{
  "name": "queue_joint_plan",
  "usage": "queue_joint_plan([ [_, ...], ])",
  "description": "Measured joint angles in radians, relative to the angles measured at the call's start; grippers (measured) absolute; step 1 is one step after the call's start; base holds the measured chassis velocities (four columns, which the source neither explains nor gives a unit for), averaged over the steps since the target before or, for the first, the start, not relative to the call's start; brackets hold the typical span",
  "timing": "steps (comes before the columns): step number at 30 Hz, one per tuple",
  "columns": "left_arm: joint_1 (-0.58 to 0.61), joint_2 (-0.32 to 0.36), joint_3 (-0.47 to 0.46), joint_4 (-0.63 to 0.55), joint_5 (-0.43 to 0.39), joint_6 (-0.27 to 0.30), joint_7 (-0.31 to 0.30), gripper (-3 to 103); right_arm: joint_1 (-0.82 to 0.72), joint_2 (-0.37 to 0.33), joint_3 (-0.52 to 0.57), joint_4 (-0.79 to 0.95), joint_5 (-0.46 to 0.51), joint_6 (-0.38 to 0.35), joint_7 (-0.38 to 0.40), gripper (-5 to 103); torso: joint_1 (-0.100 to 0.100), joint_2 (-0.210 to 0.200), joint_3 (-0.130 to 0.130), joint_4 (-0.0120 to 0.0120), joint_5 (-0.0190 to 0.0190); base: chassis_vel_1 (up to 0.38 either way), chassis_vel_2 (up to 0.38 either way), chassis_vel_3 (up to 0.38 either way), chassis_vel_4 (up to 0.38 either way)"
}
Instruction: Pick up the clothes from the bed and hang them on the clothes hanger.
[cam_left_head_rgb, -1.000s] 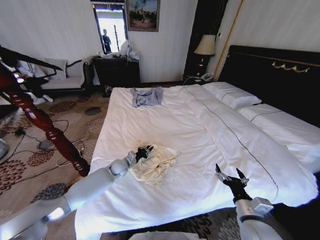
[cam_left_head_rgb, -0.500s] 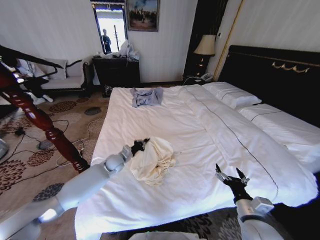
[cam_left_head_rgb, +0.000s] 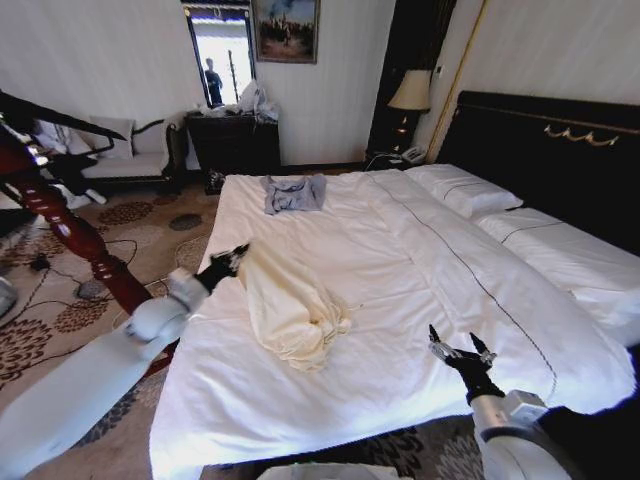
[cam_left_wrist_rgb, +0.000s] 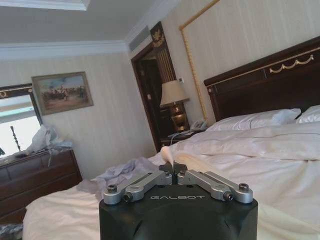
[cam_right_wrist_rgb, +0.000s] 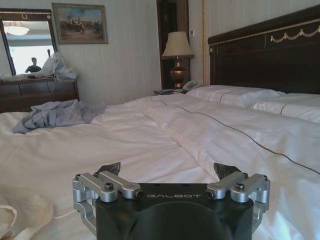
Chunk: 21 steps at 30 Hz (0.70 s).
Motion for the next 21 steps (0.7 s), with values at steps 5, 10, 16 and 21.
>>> queue_joint_plan([
  [5,-0.025,-0.028,0.077,-0.087,-0.119,0.097,-0.073,0,0.011,-0.012,0.002,0.002,0.021,-0.022,0.014,100,0.000,0.000,0.000,0.0001,0.0004,0.000,0.000,0.000,0.000],
  [10,-0.197,-0.075,0.304,-0.181,-0.263,0.174,-0.166,0,0.006,-0.029,0.034,0.003,0.040,-0.027,0.017,100,0.000,0.000,0.000,-0.0002,0.0006,0.000,0.000,0.000,0.000],
  [16,-0.414,-0.190,0.553,-0.204,-0.402,0.214,-0.286,0,0.005,-0.038,0.059,0.003,0.056,-0.029,0.020,100,0.000,0.000,0.000,-0.0002,0.0008,0.000,0.000,0.000,0.000],
  [21,-0.595,-0.369,0.737,-0.203,-0.548,0.245,-0.418,0,0.026,-0.043,0.082,-0.010,0.069,-0.041,0.034,100,0.001,0.000,0.000,-0.0004,0.0010,0.000,0.000,0.000,0.000],
])
